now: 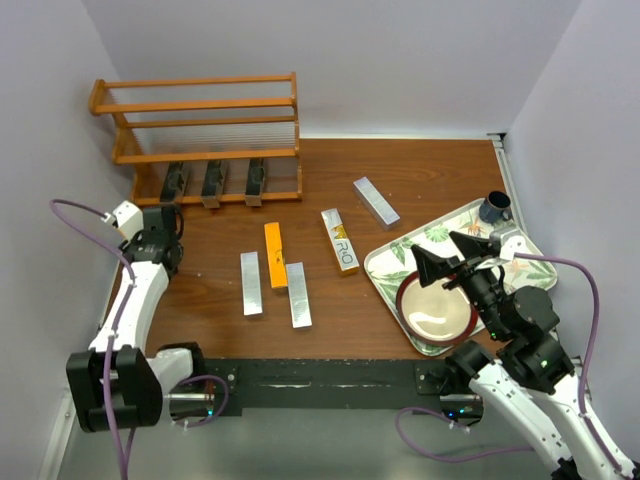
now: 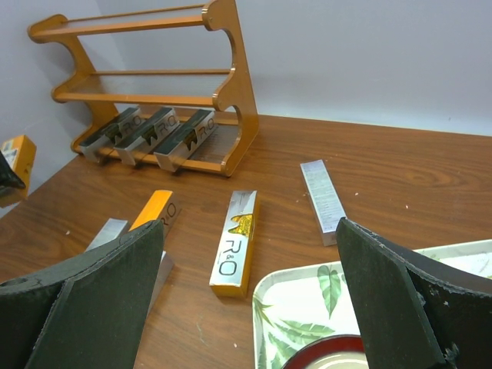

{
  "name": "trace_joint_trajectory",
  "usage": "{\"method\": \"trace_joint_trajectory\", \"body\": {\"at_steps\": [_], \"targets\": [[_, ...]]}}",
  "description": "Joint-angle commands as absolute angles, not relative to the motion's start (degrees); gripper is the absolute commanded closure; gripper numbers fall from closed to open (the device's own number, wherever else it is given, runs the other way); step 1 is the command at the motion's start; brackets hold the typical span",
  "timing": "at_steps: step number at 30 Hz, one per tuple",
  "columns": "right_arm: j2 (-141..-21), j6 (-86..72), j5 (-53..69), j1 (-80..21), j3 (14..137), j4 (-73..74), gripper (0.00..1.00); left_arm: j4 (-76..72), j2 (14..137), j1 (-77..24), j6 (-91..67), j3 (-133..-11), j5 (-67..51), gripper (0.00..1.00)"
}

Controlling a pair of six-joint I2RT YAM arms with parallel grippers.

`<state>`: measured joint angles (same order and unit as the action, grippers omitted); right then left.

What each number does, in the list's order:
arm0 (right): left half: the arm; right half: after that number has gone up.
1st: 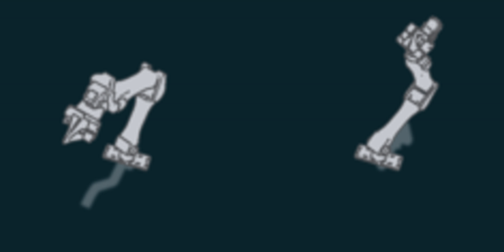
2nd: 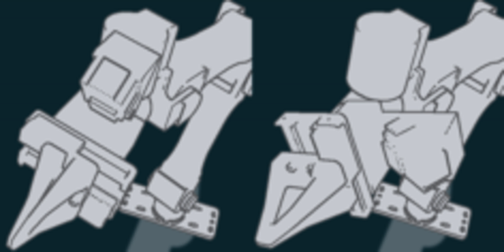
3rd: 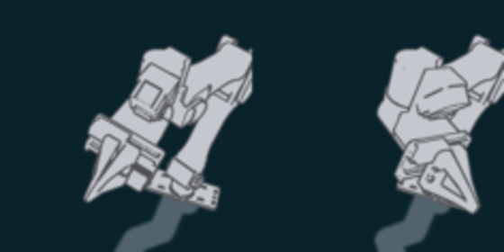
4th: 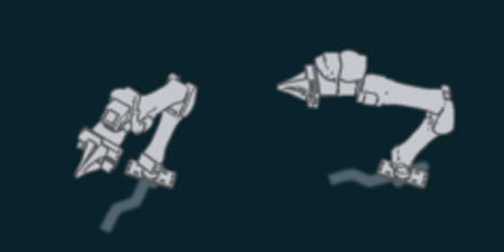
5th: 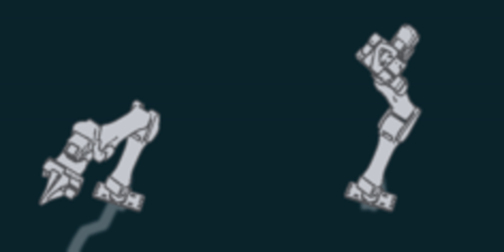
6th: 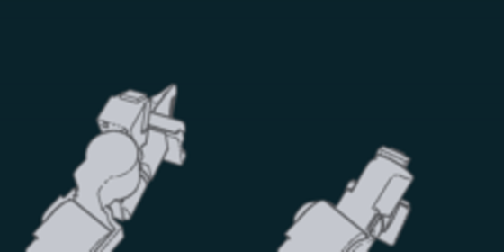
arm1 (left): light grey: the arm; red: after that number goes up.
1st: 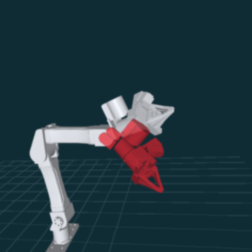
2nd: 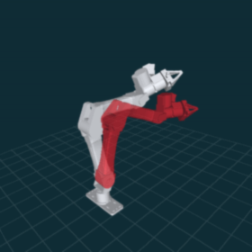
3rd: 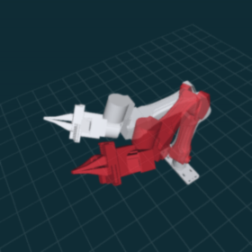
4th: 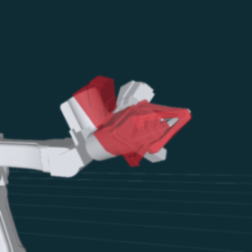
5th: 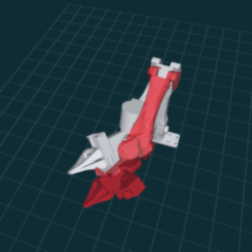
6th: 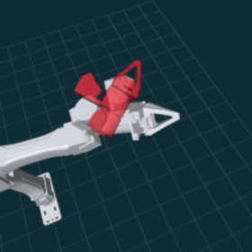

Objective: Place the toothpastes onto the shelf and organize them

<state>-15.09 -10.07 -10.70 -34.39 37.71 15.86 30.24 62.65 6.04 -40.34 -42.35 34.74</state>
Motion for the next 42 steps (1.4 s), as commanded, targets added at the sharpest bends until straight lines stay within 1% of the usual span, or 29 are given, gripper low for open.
{"method": "trace_joint_trajectory", "body": {"at_steps": [1, 5, 10, 15, 19, 25, 30, 35, 42], "targets": [[-14.94, -10.55, -9.84, -34.72, 38.67, 14.15, 0.01, 30.59, 57.22, 6.59, -30.96, -47.63, 31.57, 0.60], [-15.38, -10.46, -9.84, -34.89, 38.76, 14.15, 0.01, 29.53, 56.51, 6.59, -26.20, -50.79, 25.06, 0.59], [-15.91, -10.20, -10.28, -34.89, 38.93, 14.50, 0.01, 27.78, 60.11, 6.59, -19.18, -56.33, 19.88, 0.59], [-16.08, -10.02, -10.72, -34.89, 39.02, 14.68, 0.01, 26.55, 66.44, 6.59, -13.02, -61.86, 16.09, 0.59], [-16.26, -10.19, -10.11, -34.98, 38.85, 14.42, 0.01, 24.44, 70.48, 6.59, -9.06, -65.03, 10.57, 0.59], [-15.29, -10.20, -10.46, -35.16, 38.85, 14.59, 0.01, 23.38, 77.42, 7.03, -3.00, -71.36, 7.57, 0.59], [-15.29, -10.46, -10.02, -35.25, 38.76, 14.41, 0.02, 23.29, 83.84, 9.31, -1.94, -77.16, 0.62, 0.57], [-15.12, -10.55, -10.28, -35.51, 38.67, 14.33, 0.01, 24.87, 89.20, 9.93, -0.88, -83.48, 1.14, 0.57], [-15.38, -10.37, -10.46, -35.60, 38.76, 14.59, 0.01, 23.64, 94.03, 10.90, 2.10, -88.06, 1.75, 0.57]]}}
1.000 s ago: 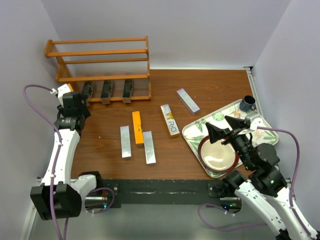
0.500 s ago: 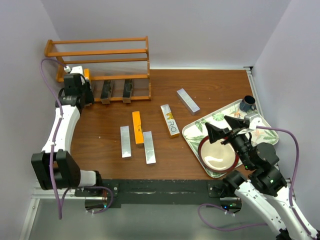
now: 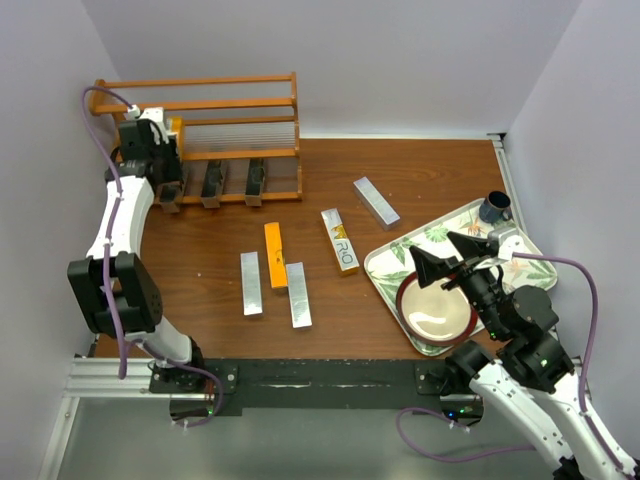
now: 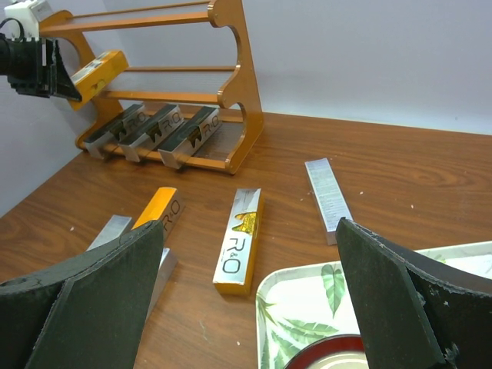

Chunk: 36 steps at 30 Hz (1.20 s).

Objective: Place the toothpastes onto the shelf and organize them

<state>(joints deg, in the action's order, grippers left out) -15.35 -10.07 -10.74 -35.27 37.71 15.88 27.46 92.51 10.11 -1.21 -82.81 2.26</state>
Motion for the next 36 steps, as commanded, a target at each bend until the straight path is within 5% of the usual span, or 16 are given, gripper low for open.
{"method": "trace_joint_trajectory", "body": {"at_steps": [1, 23, 36], "targets": [[-15.47, -10.37, -10.63, -35.60, 38.85, 14.59, 0.01, 23.99, 95.44, 10.99, 2.28, -89.46, 1.76, 0.57], [-17.23, -10.28, -10.72, -35.60, 38.94, 14.85, 0.01, 23.64, 105.38, 13.80, 3.34, -99.14, -2.20, 0.54], [-17.49, -10.28, -10.37, -35.68, 38.94, 14.85, 0.01, 24.08, 105.29, 13.98, 3.34, -97.21, -1.85, 0.32]]}}
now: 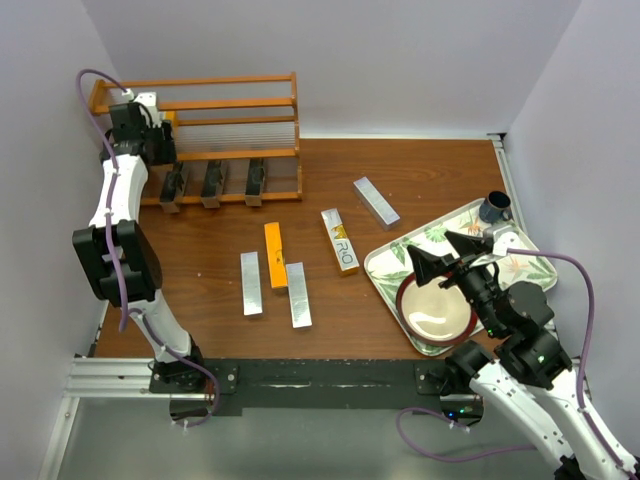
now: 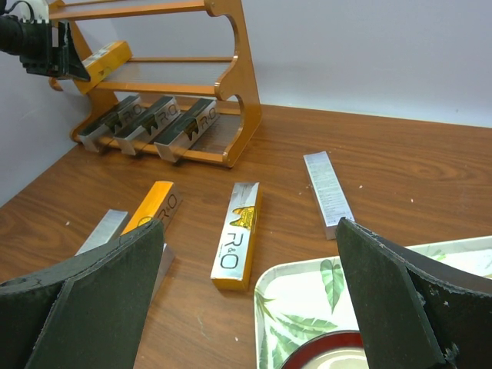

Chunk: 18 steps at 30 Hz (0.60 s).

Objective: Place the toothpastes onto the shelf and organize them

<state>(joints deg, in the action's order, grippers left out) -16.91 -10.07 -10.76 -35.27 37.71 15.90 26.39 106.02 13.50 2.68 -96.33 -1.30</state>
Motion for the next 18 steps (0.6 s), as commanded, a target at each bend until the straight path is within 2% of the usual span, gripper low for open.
{"method": "trace_joint_trajectory", "body": {"at_steps": [1, 7, 13, 18], "targets": [[-17.49, -10.28, -10.46, -35.60, 38.94, 14.85, 0.01, 24.17, 104.94, 13.97, 3.34, -97.21, -1.85, 0.30], [-17.31, -10.28, -9.93, -35.60, 38.85, 14.50, 0.01, 23.38, 98.89, 14.06, 0.71, -94.31, -0.53, 0.00], [-17.31, -10.28, -10.11, -35.60, 38.85, 14.41, 0.01, 22.15, 90.01, 13.98, -7.36, -87.37, -0.18, 0.00], [-17.31, -10.28, -9.93, -35.60, 38.85, 14.33, 0.01, 21.62, 79.47, 12.49, -16.51, -77.01, -1.14, 0.00]]}}
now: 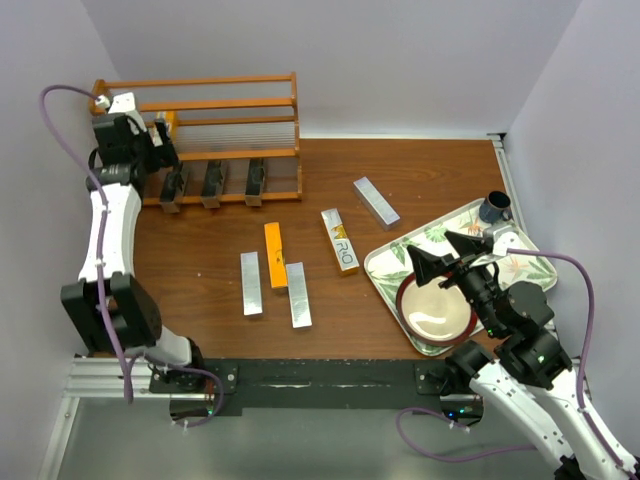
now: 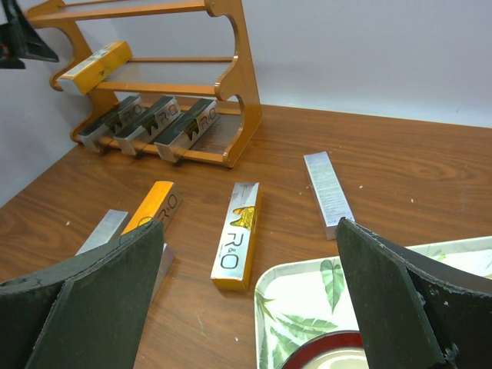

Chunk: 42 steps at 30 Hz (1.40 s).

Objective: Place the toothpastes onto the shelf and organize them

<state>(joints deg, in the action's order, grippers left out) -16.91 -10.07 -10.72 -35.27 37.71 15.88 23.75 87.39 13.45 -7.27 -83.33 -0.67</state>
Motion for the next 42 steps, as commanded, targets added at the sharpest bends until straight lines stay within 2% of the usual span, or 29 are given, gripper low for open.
{"method": "trace_joint_trajectory", "body": {"at_steps": [1, 4, 7, 13, 23, 30, 33, 42], "targets": [[-17.31, -10.28, -10.11, -35.60, 38.85, 14.24, 0.01, 21.71, 77.63, 11.52, -18.79, -75.25, -0.19, 0.00], [-17.58, -10.11, -10.37, -35.60, 38.93, 14.24, 0.01, 21.09, 70.94, 4.77, -21.43, -68.74, 6.63, 0.00], [-17.93, -9.85, -10.37, -35.60, 39.20, 14.68, 0.01, 21.88, 65.58, -1.82, -26.18, -62.95, 8.52, 0.00], [-18.63, -9.76, -10.64, -35.60, 39.20, 14.41, 0.01, 18.81, 61.09, -14.57, -35.58, -53.20, 14.22, 0.00], [-19.95, -9.32, -10.81, -35.60, 39.38, 14.68, 0.01, 21.26, 67.67, -41.98, -52.19, -46.76, 31.19, 0.01], [-20.13, -9.23, -10.81, -35.60, 39.46, 14.85, 0.01, 31.46, 76.28, -52.20, -67.21, -48.86, 41.12, 0.05], [-20.21, -9.14, -10.81, -35.60, 39.55, 14.85, 0.01, 33.66, 78.13, -53.26, -69.34, -49.04, 42.89, 0.09], [-21.09, -9.23, -10.46, -35.60, 39.64, 15.12, 0.01, 30.15, 80.42, -53.17, -69.78, -45.36, 41.75, 0.39]]}}
